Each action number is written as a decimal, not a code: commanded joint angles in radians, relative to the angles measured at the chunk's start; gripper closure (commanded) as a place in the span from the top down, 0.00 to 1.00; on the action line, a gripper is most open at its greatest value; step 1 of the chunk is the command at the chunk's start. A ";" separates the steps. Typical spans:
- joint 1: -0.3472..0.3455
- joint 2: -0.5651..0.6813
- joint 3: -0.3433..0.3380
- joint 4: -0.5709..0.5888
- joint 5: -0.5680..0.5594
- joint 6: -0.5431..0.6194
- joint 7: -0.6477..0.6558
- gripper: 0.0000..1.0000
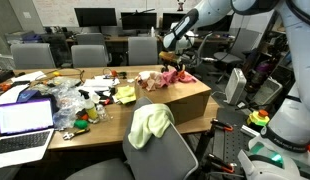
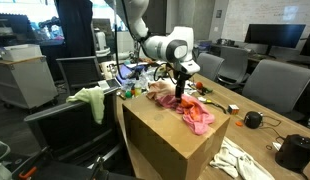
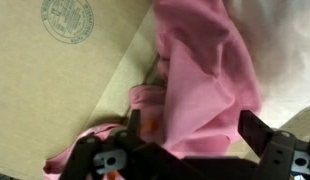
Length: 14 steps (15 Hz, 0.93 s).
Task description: Move the green towel and pink shirt from the box to the backrest of the chair
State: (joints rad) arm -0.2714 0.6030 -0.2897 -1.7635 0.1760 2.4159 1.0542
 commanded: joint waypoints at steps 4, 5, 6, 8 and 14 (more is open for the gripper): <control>-0.053 0.136 0.030 0.143 0.044 -0.097 -0.073 1.00; -0.057 0.143 0.031 0.146 0.045 -0.105 -0.080 1.00; -0.060 0.154 0.029 0.157 0.044 -0.115 -0.082 1.00; -0.062 0.157 0.024 0.162 0.042 -0.124 -0.089 0.74; -0.055 0.123 0.014 0.142 0.033 -0.139 -0.091 0.35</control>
State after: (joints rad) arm -0.3271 0.7404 -0.2699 -1.6328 0.1924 2.3025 0.9899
